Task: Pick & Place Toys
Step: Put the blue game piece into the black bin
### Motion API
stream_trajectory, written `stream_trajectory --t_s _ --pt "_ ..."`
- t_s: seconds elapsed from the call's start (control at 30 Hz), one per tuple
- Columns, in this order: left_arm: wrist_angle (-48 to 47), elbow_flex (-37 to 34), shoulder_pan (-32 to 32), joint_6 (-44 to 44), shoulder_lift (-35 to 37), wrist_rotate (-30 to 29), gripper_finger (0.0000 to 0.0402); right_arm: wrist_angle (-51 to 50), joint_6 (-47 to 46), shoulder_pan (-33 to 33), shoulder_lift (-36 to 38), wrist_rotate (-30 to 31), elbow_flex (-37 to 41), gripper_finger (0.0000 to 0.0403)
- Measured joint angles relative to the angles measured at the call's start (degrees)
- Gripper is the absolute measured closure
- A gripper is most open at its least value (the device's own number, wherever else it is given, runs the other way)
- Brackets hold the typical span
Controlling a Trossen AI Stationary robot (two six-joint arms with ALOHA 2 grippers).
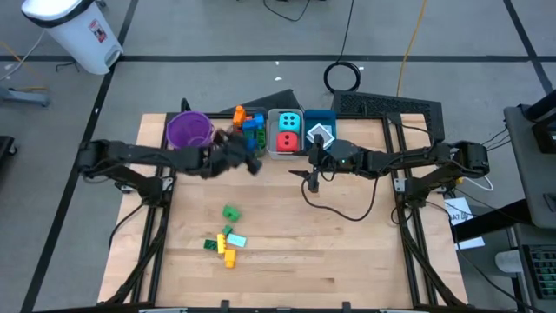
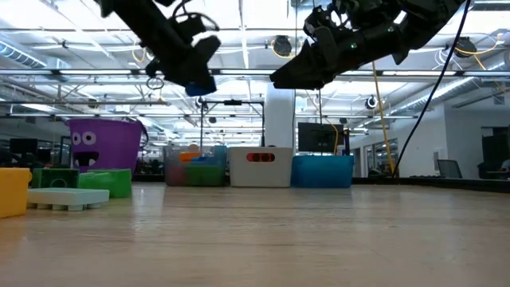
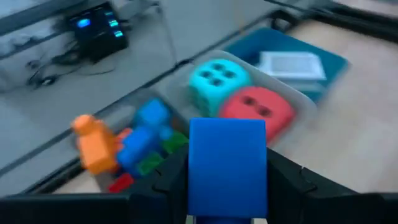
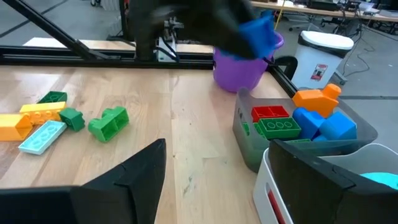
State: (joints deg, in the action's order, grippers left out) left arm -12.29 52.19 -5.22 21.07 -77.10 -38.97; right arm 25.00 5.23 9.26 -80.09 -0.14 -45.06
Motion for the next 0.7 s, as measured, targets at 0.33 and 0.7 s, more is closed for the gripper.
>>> stream_trajectory --t_s 0.33,0.7 --pt "1.4 -0.2 -16.0 8.3 -8.1 9.9 0.0253 -0.1 0.1 0.0 0.0 0.0 0.0 0.0147" --pt "-0.1 -0.3 -21.6 13.2 -15.6 10.1 0.0250 -0.6 0.1 0.0 0.0 0.0 0.0 0.0147"
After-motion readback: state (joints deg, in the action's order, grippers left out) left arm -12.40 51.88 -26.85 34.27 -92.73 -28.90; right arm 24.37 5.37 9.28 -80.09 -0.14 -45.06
